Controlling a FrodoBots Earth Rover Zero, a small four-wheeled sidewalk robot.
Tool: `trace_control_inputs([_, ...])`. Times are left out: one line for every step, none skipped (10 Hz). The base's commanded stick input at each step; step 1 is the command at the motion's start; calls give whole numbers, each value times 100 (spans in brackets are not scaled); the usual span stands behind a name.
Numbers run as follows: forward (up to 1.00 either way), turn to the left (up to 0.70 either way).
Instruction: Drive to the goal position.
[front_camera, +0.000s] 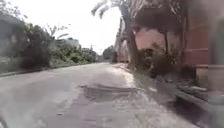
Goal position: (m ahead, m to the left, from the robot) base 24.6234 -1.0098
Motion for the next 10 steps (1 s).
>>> trace_control_inputs([100, 0])
trace_control_inputs([100, 0])
trace_control_inputs([100, 0])
trace_control_inputs([100, 0])
trace_control_inputs([100, 0])
trace_control_inputs([100, 0])
trace_control_inputs([100, 0])
trace_control_inputs([100, 0])
trace_control_inputs([100, 0])
trace_control_inputs([100, 0])
